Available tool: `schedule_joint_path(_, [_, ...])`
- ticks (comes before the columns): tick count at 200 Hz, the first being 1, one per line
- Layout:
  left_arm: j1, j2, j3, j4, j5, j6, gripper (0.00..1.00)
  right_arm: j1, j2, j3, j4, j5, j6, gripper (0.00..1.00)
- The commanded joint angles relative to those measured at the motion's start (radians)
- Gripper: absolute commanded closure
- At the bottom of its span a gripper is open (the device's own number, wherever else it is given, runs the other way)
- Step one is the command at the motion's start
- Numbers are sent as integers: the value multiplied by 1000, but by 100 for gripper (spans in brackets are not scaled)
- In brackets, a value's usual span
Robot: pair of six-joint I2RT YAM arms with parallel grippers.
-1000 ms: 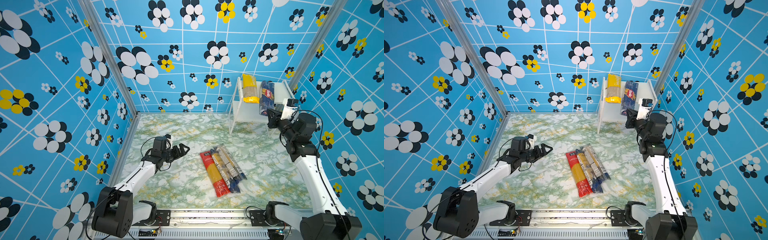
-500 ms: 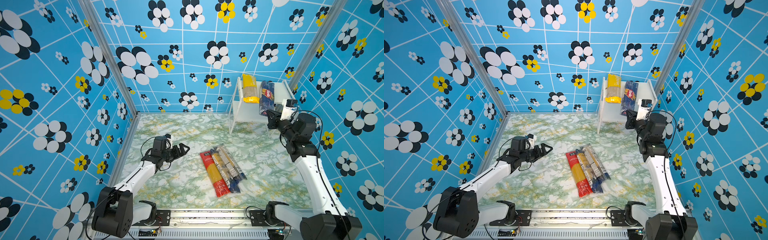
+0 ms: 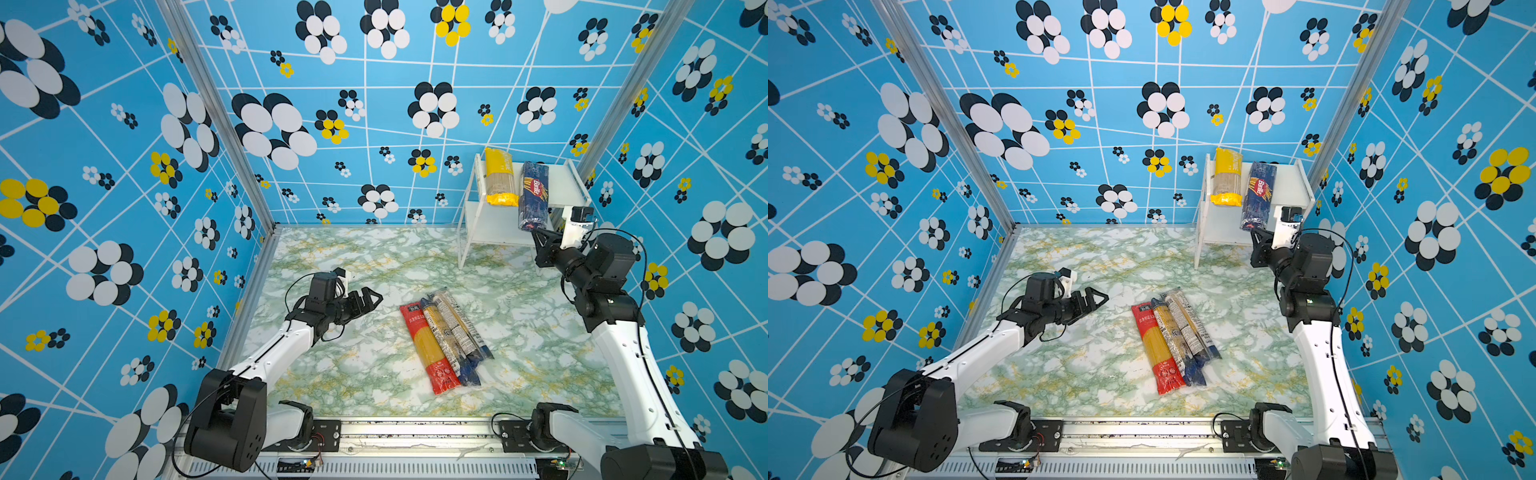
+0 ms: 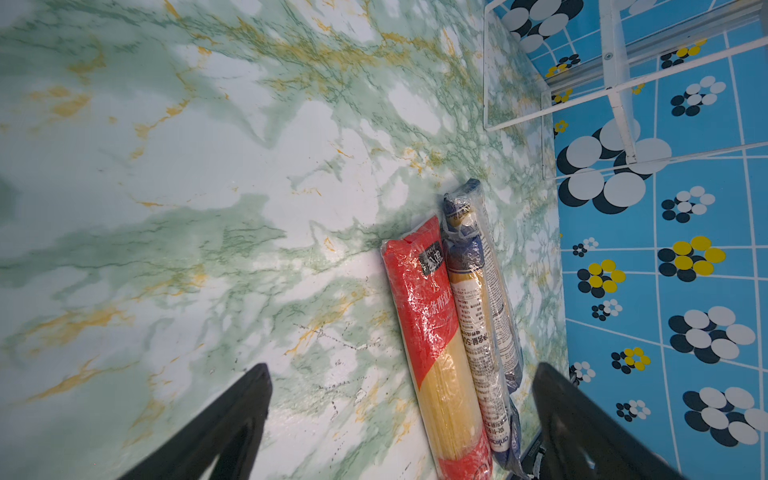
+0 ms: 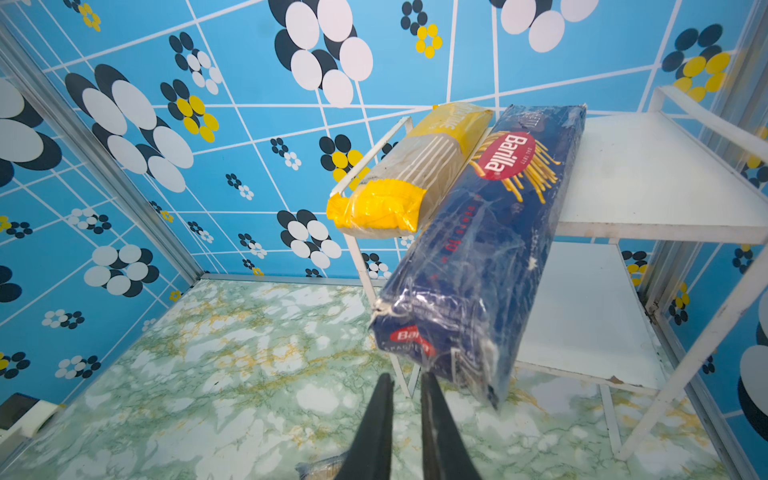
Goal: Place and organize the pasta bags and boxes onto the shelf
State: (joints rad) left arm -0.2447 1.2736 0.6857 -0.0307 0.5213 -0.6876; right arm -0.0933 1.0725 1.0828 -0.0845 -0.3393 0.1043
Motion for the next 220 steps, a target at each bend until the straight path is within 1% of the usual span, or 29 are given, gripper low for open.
schedule_joint_path(1, [-9, 4, 26, 9, -18, 2, 1, -5, -2, -11, -8, -4, -17, 83])
schedule_joint_path(136, [-10, 18, 28, 3, -28, 8, 1, -5, 82, 66, -8, 89, -36, 83])
schedule_joint_path(220, [-11, 39, 31, 16, -23, 7, 1, -6, 116, 121, -57, 134, -59, 82])
